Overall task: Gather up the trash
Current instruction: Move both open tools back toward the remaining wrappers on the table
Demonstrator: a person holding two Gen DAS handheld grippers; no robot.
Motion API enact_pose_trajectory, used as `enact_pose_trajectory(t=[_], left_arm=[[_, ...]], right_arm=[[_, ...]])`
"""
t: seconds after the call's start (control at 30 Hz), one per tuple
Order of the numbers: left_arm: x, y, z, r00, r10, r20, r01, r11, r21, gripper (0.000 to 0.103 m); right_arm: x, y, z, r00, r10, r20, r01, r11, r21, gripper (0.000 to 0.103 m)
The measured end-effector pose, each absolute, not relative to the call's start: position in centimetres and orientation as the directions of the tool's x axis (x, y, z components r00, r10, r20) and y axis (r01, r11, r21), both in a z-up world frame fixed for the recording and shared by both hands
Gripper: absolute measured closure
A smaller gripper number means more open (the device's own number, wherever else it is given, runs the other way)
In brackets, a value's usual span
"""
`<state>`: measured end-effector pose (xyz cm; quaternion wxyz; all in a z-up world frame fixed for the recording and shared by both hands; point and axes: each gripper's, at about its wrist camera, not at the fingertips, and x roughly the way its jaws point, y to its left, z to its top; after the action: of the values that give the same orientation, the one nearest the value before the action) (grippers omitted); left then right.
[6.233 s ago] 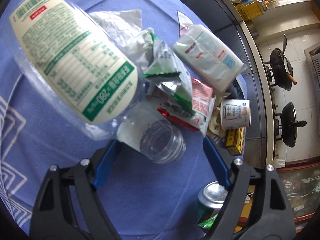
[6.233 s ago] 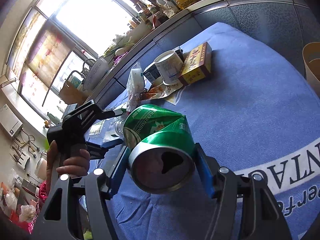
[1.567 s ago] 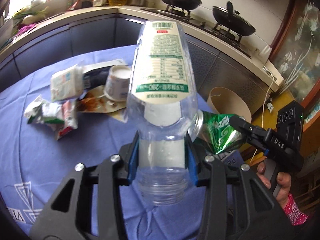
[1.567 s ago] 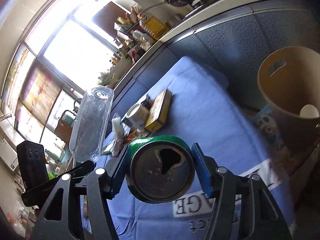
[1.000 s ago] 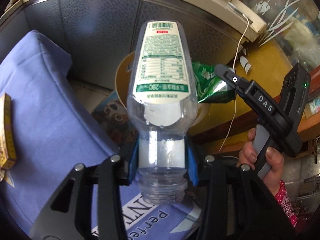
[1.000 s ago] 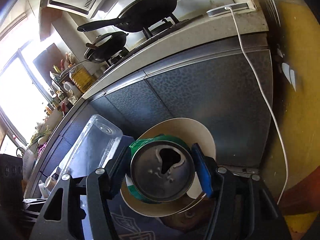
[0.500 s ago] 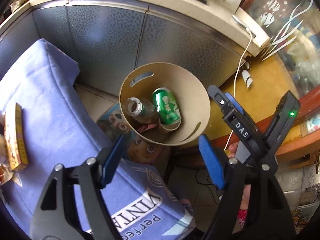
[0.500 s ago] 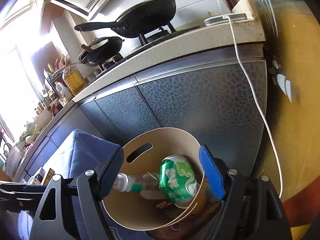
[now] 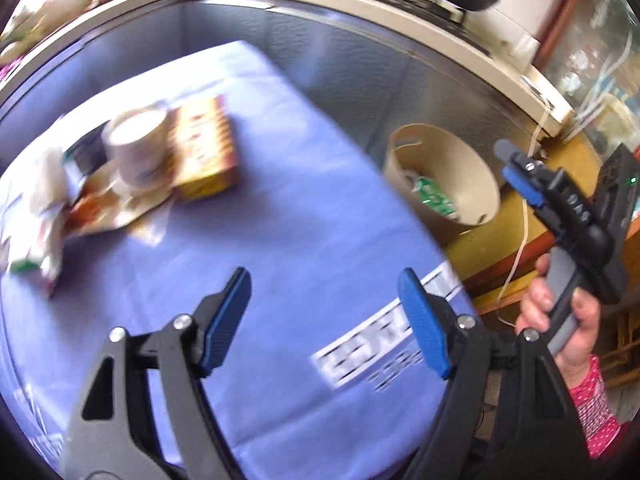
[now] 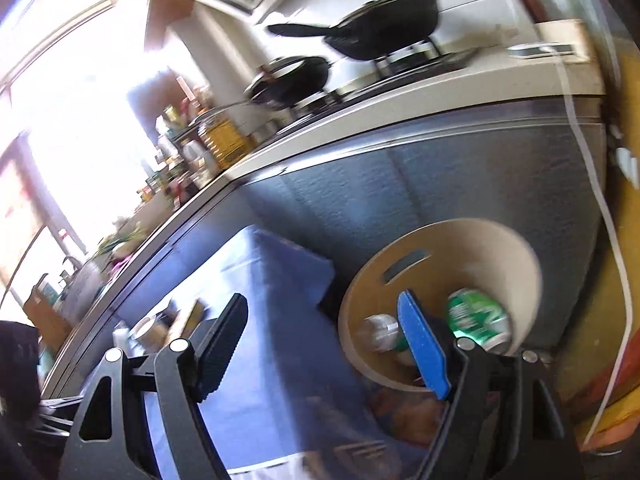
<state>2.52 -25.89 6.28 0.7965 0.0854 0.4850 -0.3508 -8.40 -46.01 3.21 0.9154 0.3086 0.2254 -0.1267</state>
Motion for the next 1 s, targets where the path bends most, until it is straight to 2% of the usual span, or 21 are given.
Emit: enact_pose_trajectory(t=[0.3,0.53,0.73,1.0], left_arm=[[3.8,-10.1,2.5,0.353,-0.388,-0.851,0.366,0.895,-0.256,0.030],[5.6,0.3,1.5,0.407,-0.378,-0.831,0.167,0.926,-0.339,0.030],[8.3,3.4,3.4,0.457,-0.453,-0.766,0.126,0.885,-0.448,0.030],[15.3,2.3,5.2,0.440,-0.526,-0.728,0.112,0.836,-0.537,0.030]], right_arm=[[-1.4,-34.9,2.2,0.804,0.190,-0.563,0.164,0.840,0.517,0.027],[2.8,-27.1,0.7,0.699,0.377,-0.608,0.046,0.825,0.563,0.042],[6.6,-23.5,0.4,0.637,0.463,-0.616,0.018,0.790,0.612,0.045],[11.6,-20.7,1.1,0.606,0.512,-0.608,0.000,0.765,0.644,0.045]])
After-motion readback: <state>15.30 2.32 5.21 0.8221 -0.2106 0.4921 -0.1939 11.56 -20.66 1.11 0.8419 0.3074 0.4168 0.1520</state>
